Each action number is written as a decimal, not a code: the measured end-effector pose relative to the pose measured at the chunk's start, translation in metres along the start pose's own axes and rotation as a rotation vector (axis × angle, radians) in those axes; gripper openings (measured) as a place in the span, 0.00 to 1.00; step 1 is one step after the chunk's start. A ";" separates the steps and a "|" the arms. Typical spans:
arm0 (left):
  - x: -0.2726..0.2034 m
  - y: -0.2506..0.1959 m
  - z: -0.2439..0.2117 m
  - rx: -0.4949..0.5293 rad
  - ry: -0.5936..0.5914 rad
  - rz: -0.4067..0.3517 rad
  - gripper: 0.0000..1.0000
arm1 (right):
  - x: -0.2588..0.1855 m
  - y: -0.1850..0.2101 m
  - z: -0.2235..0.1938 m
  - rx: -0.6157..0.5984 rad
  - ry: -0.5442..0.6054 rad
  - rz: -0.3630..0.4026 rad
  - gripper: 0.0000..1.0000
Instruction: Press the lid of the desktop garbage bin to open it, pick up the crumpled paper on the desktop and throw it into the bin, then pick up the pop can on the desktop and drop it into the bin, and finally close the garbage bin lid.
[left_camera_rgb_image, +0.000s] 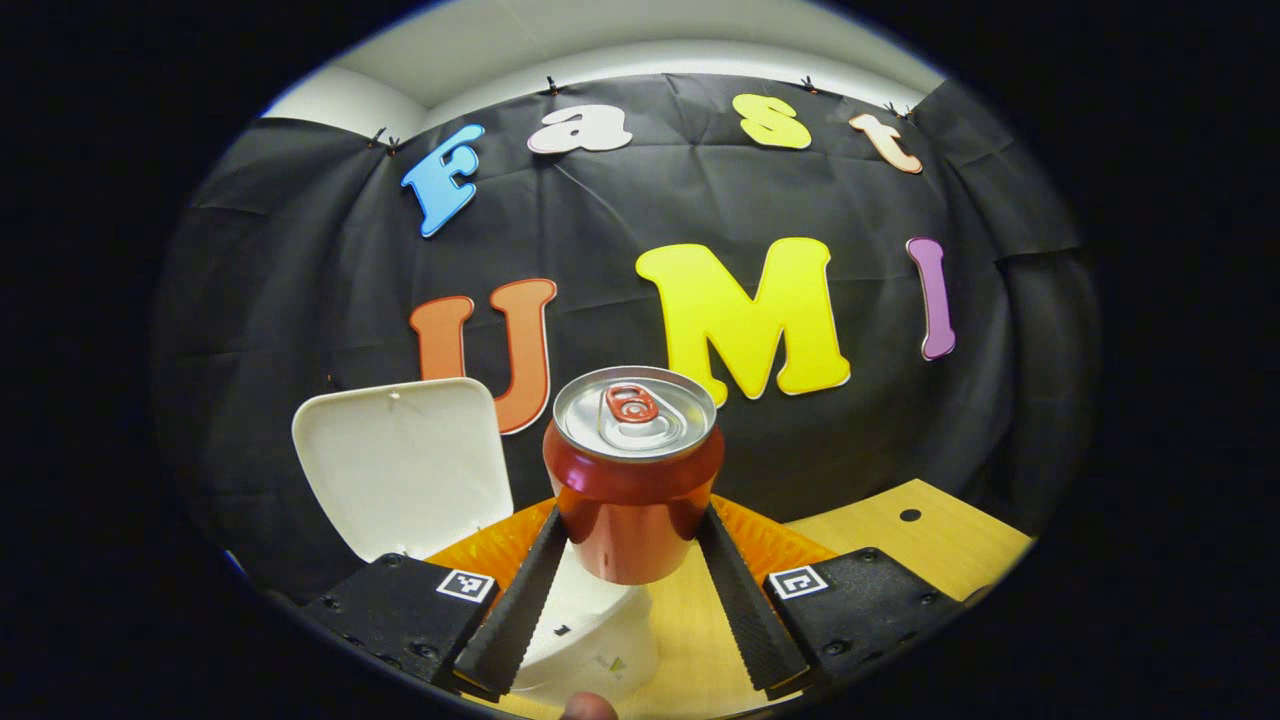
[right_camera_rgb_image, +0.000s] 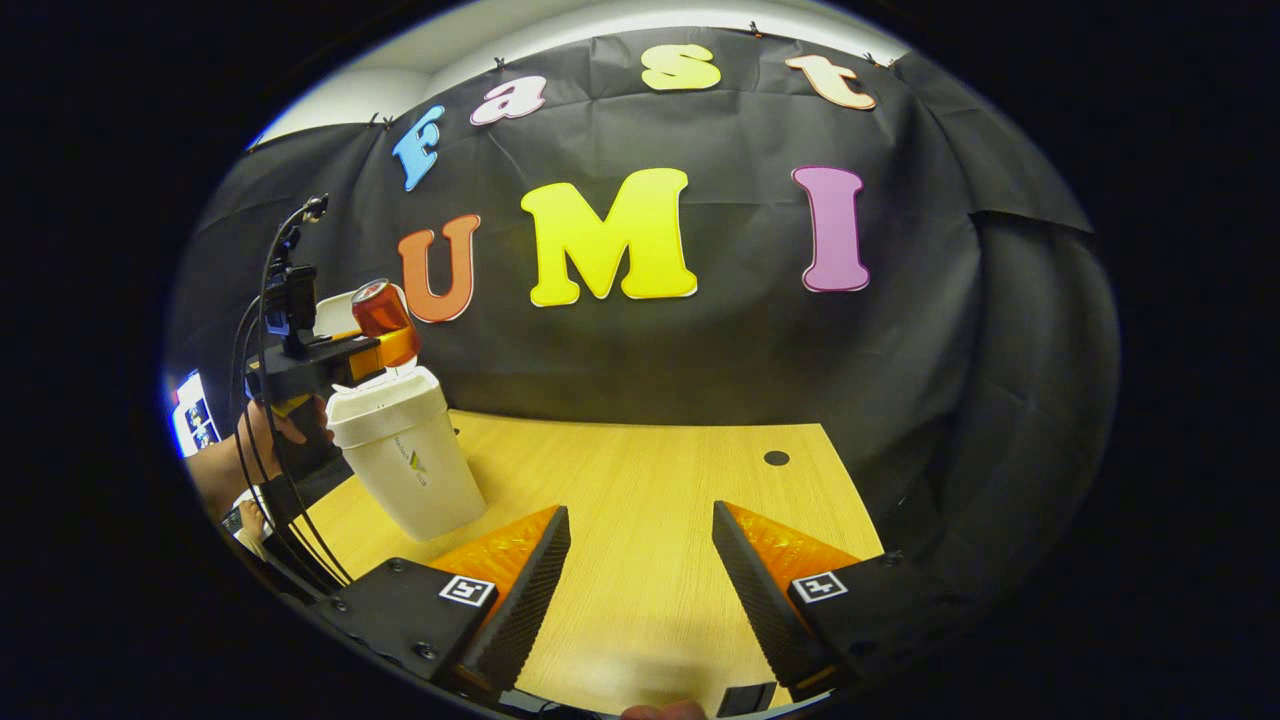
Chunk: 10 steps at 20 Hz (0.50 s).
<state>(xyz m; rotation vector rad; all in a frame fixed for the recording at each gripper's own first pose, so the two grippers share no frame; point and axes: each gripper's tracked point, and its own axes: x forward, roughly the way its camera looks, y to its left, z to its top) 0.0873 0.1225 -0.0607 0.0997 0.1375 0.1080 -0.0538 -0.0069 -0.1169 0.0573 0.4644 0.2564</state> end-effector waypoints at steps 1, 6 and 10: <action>0.000 0.012 -0.001 0.001 0.006 0.019 0.84 | 0.002 0.004 0.004 -0.003 -0.005 0.008 0.92; 0.005 0.068 -0.024 -0.015 0.077 0.149 0.84 | 0.014 0.024 0.017 -0.045 -0.024 0.034 0.92; 0.008 0.088 -0.049 -0.047 0.141 0.192 0.84 | 0.019 0.036 0.019 -0.059 -0.018 0.048 0.92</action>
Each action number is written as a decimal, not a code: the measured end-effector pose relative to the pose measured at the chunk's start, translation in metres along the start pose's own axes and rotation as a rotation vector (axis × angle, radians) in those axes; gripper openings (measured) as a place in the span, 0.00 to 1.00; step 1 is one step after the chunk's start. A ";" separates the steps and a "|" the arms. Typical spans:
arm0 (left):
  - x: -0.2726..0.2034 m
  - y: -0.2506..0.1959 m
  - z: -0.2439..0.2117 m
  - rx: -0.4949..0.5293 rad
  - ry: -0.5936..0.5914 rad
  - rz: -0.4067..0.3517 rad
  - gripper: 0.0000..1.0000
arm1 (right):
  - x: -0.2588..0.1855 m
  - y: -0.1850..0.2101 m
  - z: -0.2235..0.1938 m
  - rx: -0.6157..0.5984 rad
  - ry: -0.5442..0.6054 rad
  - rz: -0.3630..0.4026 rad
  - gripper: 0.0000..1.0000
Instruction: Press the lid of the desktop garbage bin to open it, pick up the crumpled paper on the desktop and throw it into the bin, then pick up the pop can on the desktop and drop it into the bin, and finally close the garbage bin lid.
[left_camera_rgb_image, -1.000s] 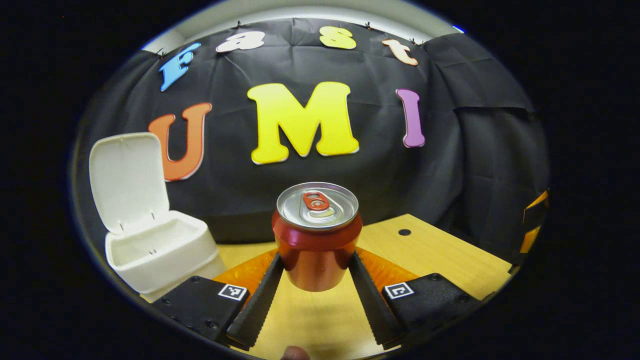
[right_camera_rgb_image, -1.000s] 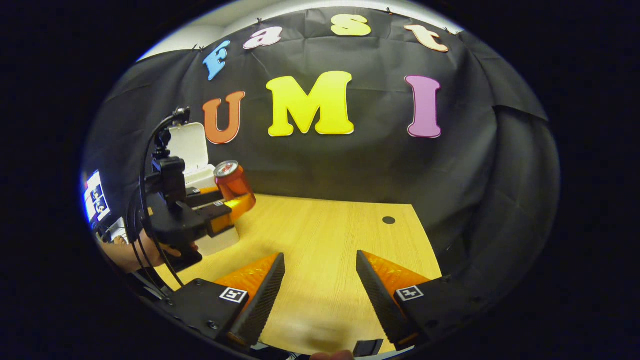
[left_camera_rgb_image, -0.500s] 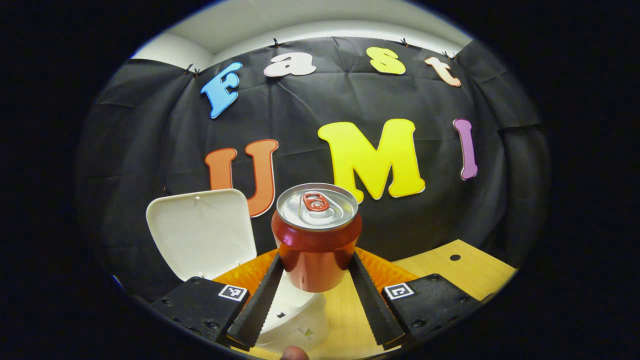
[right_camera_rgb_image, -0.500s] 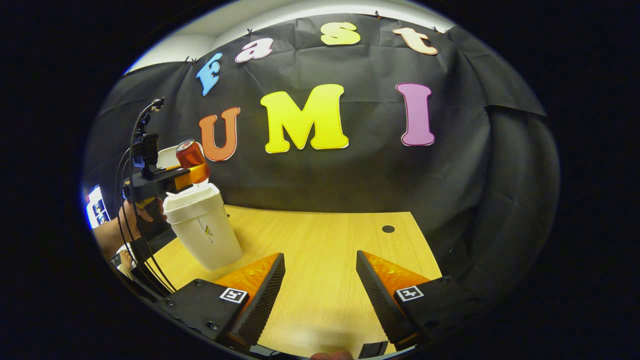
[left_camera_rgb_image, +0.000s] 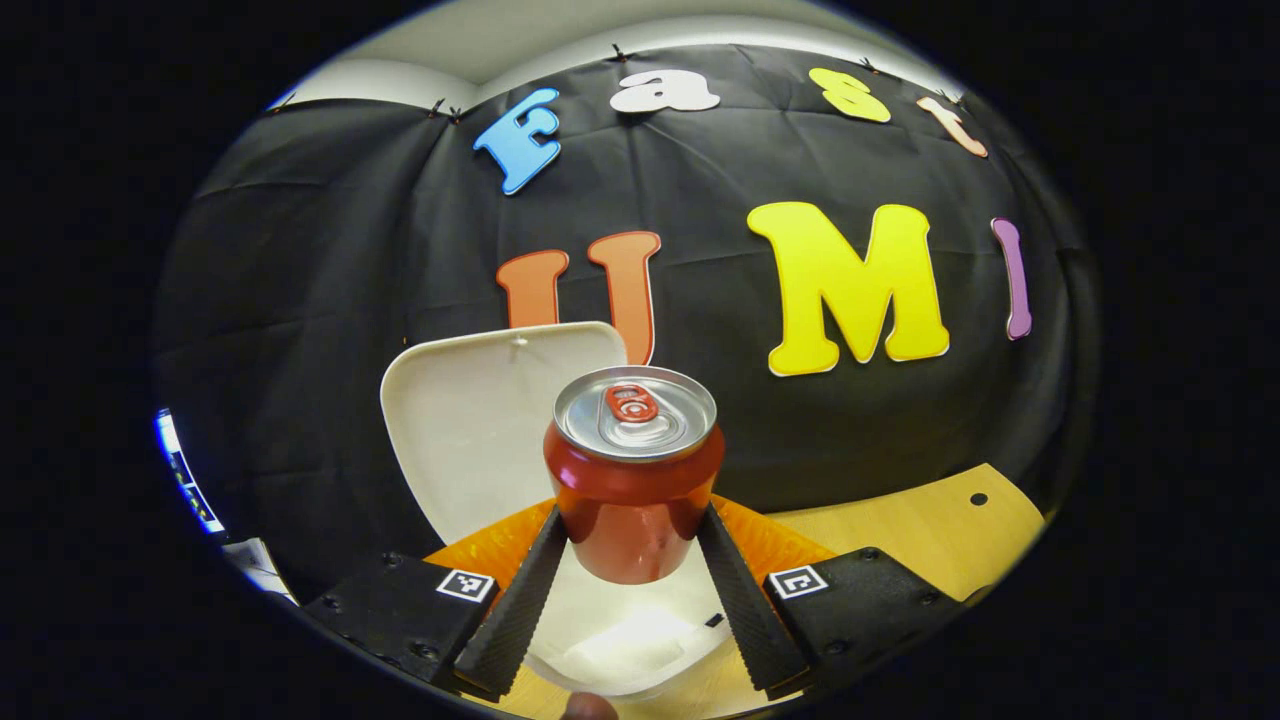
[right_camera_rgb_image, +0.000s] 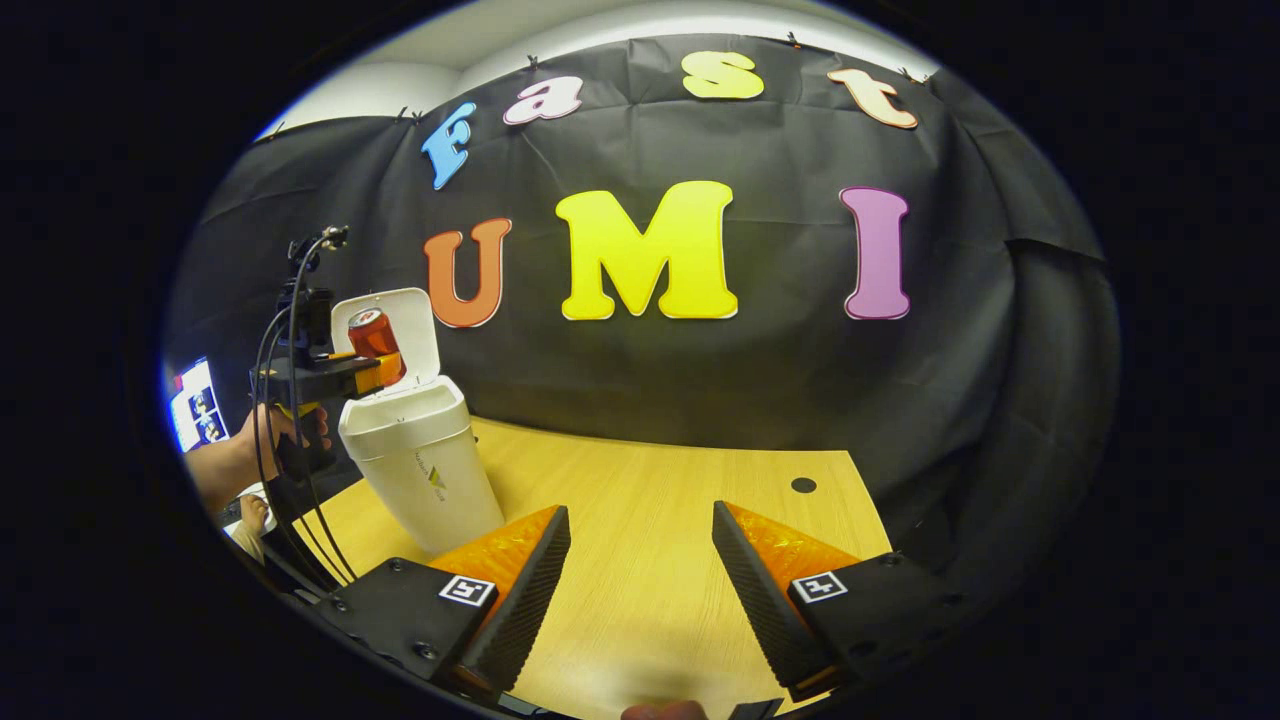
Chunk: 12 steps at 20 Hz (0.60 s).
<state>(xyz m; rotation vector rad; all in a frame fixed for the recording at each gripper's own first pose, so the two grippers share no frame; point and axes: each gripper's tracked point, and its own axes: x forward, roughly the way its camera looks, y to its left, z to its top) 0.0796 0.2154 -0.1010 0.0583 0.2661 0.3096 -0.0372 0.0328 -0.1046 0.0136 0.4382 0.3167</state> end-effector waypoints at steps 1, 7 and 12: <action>0.004 0.005 -0.007 -0.009 0.019 0.009 0.84 | 0.001 0.002 -0.001 0.001 0.006 0.004 0.92; 0.013 0.012 -0.028 -0.035 0.085 0.046 0.85 | 0.004 0.004 -0.004 -0.009 0.024 -0.007 0.92; 0.013 0.011 -0.023 -0.025 0.079 0.057 0.86 | 0.004 0.003 -0.004 -0.005 0.024 -0.012 0.92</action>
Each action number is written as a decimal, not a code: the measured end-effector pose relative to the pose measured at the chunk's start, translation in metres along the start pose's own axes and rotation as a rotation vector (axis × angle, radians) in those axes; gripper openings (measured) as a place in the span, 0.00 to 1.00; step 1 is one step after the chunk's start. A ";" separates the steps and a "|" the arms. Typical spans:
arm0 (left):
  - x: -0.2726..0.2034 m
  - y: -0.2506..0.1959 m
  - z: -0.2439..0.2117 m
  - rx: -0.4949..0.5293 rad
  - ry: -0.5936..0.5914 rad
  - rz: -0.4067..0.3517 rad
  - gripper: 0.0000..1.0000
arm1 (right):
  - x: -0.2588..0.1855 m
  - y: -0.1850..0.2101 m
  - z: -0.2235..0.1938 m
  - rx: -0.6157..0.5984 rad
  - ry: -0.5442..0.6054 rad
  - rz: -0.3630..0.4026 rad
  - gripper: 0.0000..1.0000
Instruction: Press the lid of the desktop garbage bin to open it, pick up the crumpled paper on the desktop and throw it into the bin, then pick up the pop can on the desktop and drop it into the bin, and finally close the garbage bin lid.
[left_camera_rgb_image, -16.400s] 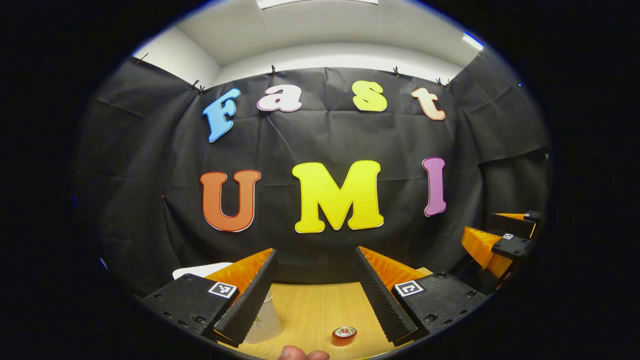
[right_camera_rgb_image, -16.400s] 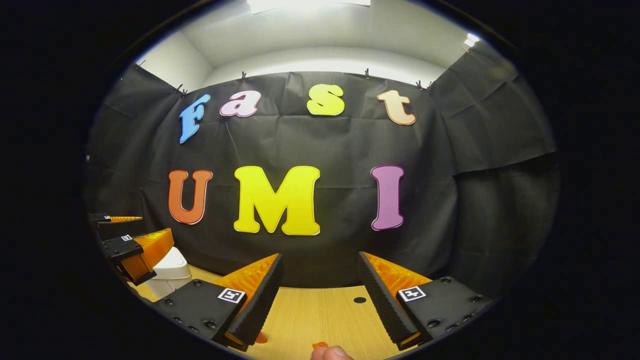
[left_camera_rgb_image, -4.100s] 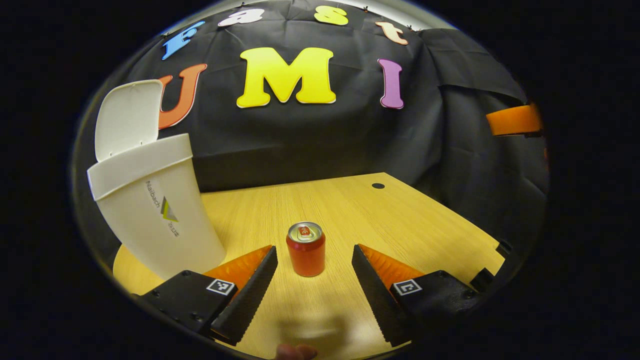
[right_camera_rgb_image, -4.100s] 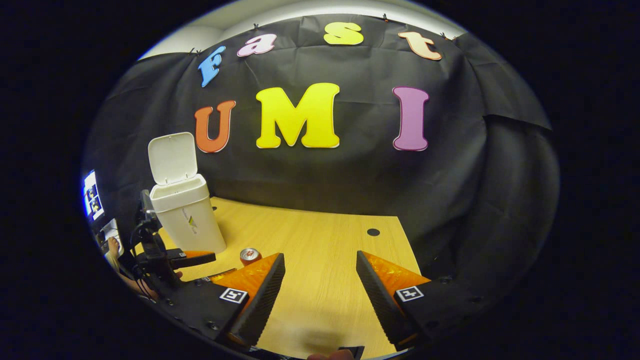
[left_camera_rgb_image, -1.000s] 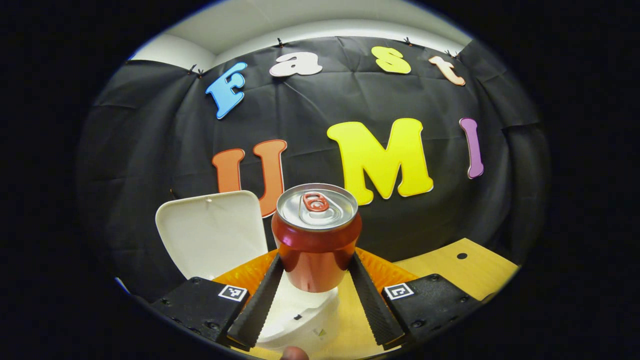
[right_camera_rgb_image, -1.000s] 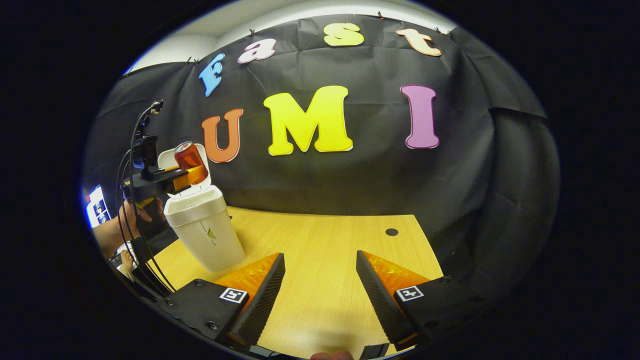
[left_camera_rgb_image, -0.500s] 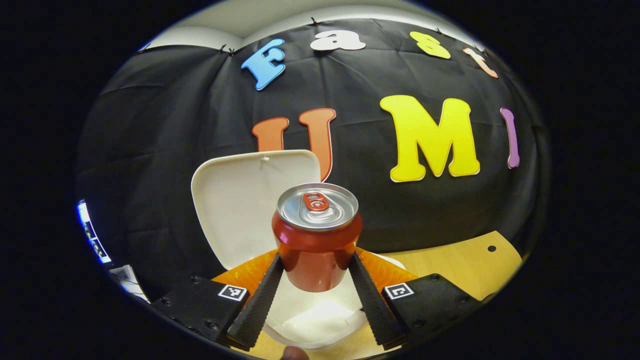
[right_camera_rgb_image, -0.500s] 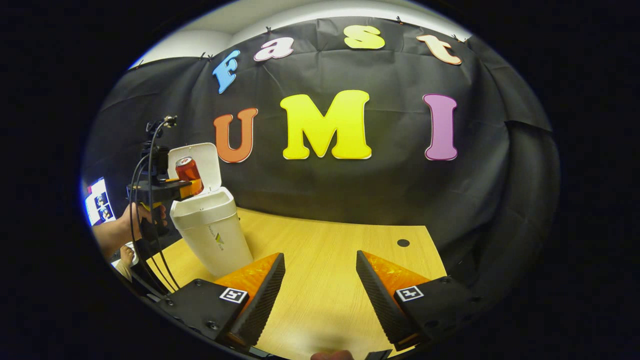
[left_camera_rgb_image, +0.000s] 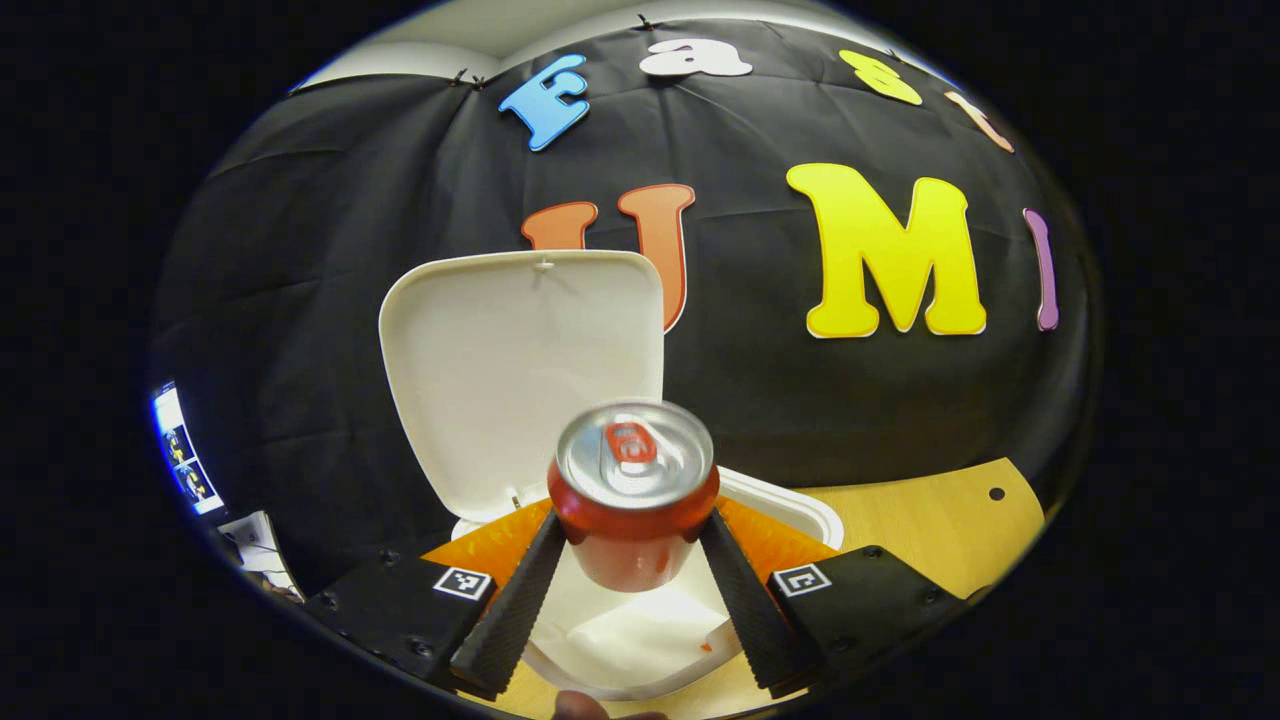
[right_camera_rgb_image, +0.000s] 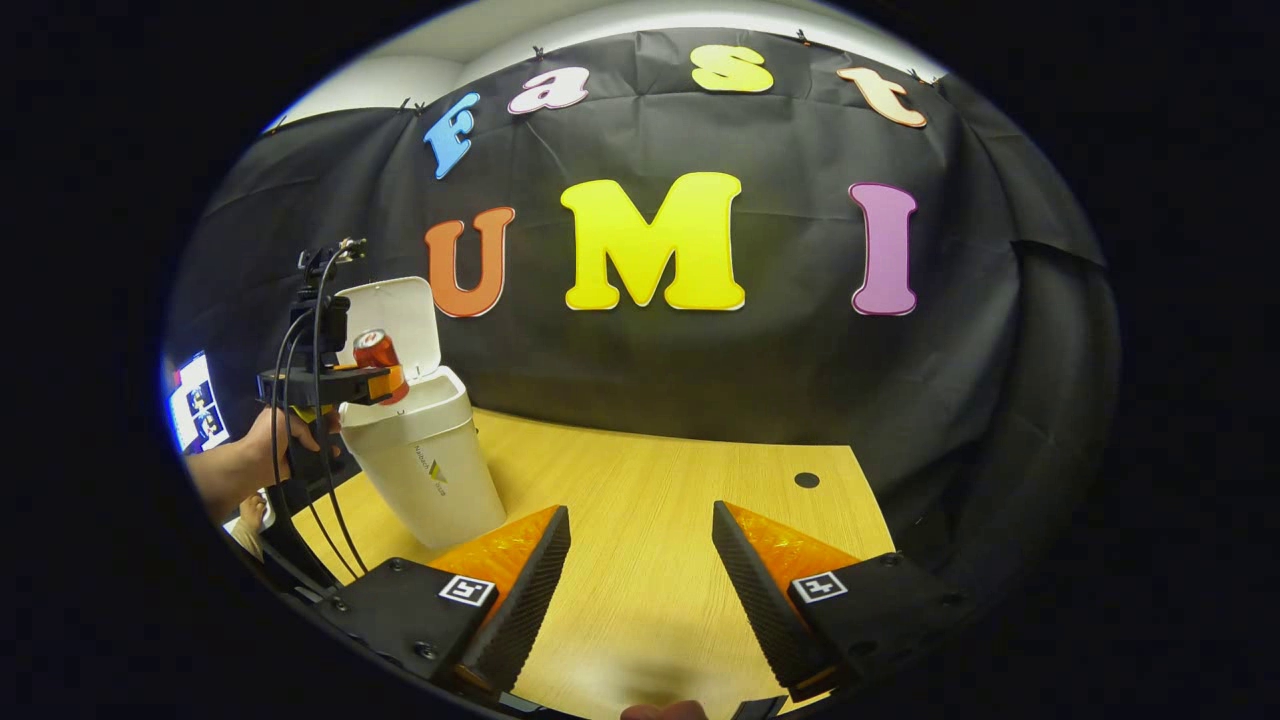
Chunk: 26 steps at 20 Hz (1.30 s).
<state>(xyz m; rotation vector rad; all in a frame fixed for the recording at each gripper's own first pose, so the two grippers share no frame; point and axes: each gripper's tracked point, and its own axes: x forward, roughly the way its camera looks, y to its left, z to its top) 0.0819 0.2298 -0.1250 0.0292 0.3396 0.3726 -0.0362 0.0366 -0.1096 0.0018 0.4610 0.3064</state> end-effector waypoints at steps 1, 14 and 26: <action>0.000 0.000 -0.001 0.002 0.002 0.007 0.90 | -0.001 0.000 -0.001 0.003 0.000 0.000 0.92; -0.044 0.003 0.085 -0.097 -0.154 0.195 0.98 | -0.008 -0.019 0.010 0.020 -0.020 0.006 0.92; -0.021 0.039 0.181 -0.143 -0.222 0.381 0.98 | 0.000 -0.048 0.028 0.081 -0.031 -0.013 0.92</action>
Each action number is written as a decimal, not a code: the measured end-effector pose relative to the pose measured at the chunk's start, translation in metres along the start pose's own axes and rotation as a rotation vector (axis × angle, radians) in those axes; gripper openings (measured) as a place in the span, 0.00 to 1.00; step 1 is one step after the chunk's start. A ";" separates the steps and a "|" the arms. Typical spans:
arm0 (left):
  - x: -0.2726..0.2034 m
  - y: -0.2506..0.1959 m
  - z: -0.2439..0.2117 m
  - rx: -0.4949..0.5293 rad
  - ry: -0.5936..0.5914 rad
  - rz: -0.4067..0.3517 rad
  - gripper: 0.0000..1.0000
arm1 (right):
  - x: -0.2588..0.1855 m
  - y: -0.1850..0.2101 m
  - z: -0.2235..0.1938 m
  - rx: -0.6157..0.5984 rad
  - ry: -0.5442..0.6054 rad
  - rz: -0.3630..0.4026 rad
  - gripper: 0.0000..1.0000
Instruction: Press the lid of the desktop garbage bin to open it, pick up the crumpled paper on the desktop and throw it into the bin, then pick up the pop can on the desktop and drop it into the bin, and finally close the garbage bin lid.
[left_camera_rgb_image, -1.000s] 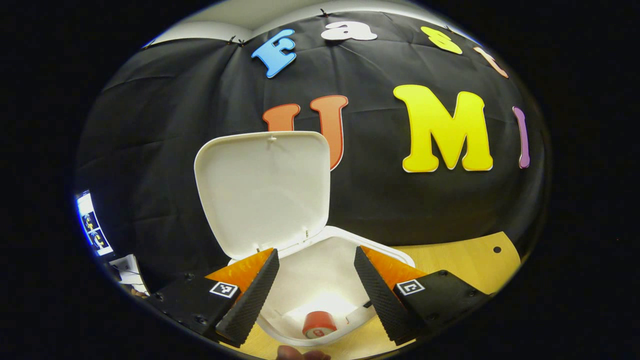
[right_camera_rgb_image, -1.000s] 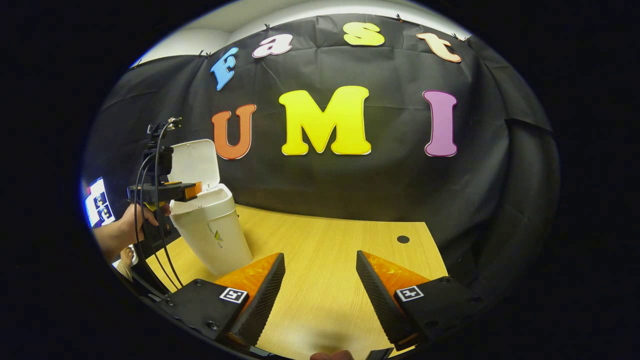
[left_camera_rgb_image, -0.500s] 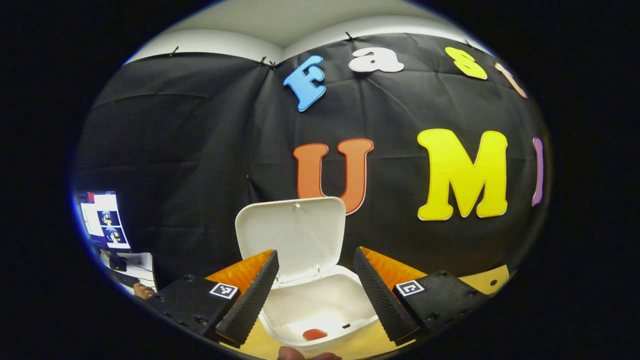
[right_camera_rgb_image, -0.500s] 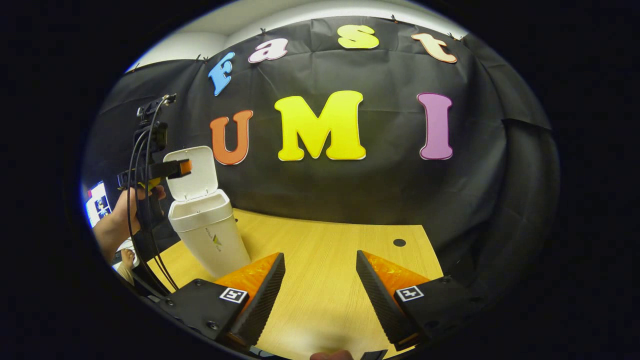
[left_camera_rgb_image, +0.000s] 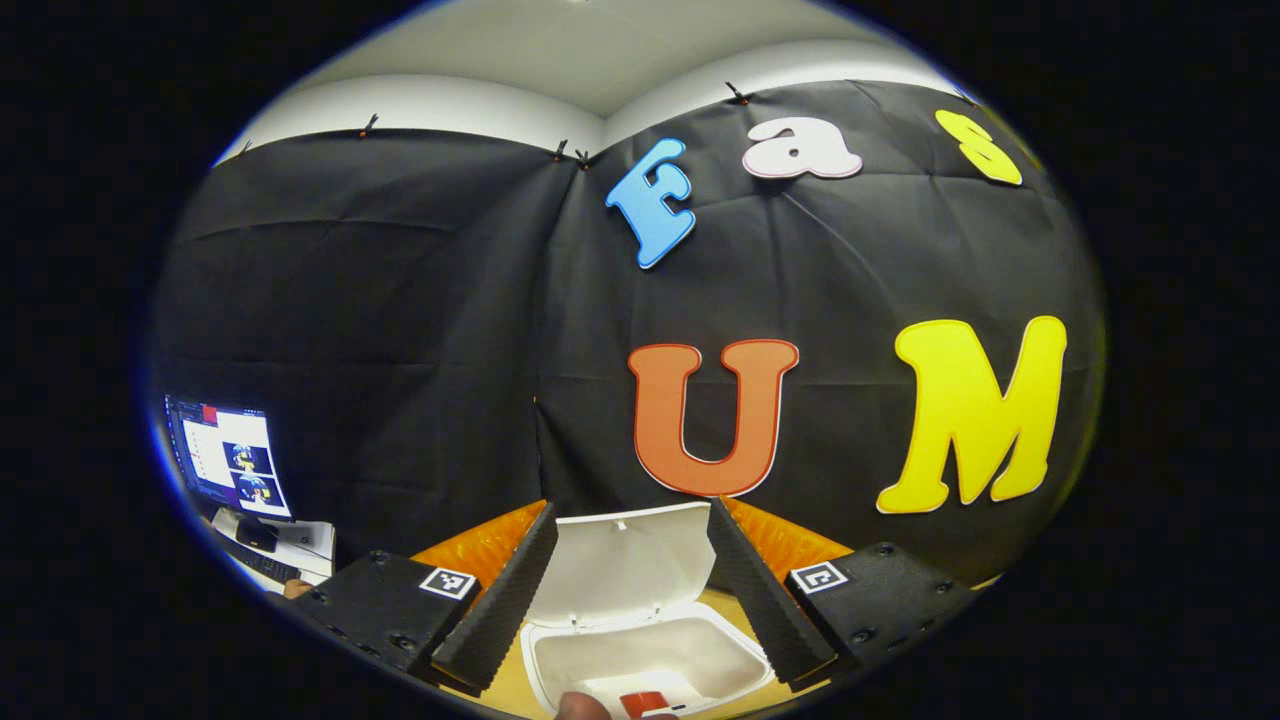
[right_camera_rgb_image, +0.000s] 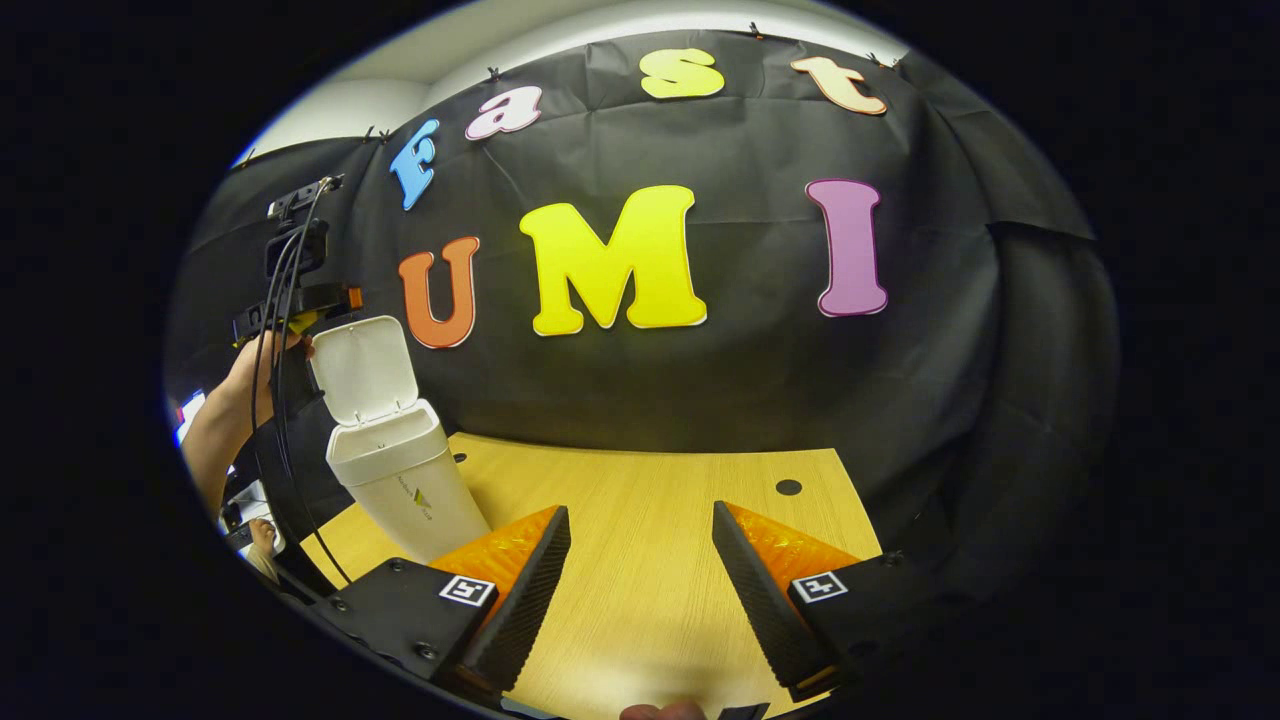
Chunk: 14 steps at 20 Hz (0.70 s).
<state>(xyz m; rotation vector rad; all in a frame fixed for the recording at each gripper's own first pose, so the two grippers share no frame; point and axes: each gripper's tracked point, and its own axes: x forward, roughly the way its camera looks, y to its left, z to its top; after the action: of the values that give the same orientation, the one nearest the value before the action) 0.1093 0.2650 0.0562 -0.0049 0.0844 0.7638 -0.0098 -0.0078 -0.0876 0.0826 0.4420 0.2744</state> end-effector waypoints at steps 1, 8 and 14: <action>0.007 0.004 0.004 -0.002 0.004 0.021 0.98 | 0.002 0.001 0.002 0.002 0.002 0.003 0.92; 0.066 0.012 -0.002 -0.043 0.099 0.091 0.98 | 0.017 0.001 0.011 -0.014 0.029 0.000 0.92; 0.100 0.023 -0.027 -0.031 0.215 0.173 0.96 | 0.024 -0.002 0.015 -0.012 0.035 -0.015 0.92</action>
<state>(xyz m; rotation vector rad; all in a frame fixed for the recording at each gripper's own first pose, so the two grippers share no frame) 0.1633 0.3492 0.0220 -0.1105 0.2801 0.9360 0.0183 -0.0034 -0.0847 0.0627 0.4753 0.2641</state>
